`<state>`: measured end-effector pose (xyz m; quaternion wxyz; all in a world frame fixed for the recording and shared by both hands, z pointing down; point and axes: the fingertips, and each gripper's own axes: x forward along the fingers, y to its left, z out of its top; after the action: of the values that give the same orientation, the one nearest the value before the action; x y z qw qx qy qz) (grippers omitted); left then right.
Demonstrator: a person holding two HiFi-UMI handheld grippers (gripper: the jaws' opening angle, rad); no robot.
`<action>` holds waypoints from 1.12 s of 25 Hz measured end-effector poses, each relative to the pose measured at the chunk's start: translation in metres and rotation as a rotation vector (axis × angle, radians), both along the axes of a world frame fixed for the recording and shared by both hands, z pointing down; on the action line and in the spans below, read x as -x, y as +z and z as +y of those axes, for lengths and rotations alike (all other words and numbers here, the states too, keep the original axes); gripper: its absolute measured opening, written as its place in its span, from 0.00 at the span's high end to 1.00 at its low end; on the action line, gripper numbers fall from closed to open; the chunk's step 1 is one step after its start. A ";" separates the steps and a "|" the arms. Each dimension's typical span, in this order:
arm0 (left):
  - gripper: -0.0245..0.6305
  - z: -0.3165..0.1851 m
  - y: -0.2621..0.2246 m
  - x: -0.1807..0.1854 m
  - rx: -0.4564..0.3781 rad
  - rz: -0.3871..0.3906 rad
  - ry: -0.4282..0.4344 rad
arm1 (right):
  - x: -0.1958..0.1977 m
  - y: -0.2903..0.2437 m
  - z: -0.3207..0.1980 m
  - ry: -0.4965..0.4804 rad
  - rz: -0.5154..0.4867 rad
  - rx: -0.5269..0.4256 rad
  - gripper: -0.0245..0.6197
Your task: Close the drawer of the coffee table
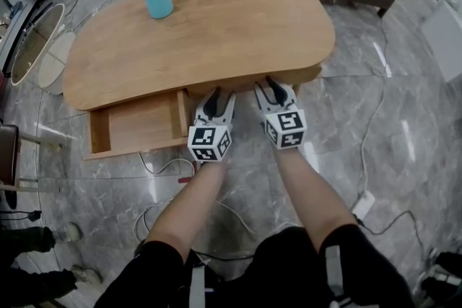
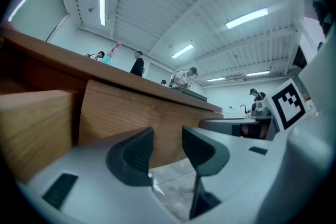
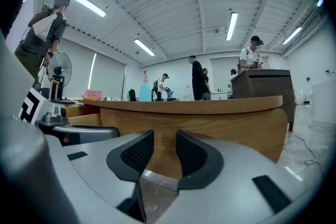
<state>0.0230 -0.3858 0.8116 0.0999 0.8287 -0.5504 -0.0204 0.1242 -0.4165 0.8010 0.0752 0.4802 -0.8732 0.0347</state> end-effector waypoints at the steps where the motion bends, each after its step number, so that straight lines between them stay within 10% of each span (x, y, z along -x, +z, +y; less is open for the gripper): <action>1: 0.73 -0.002 0.000 0.001 -0.002 0.005 -0.007 | 0.001 0.000 -0.001 -0.001 0.001 0.000 0.75; 18: 0.73 -0.022 -0.001 0.009 0.011 0.064 -0.011 | 0.009 0.000 -0.022 -0.029 0.025 -0.012 0.79; 28: 0.73 0.037 -0.018 -0.040 -0.092 -0.084 0.140 | 0.025 0.004 0.040 -0.149 0.050 -0.034 0.79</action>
<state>0.0627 -0.3493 0.7933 0.0396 0.8689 -0.4935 -0.0040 0.0997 -0.3764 0.8049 0.0911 0.4157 -0.9049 0.0020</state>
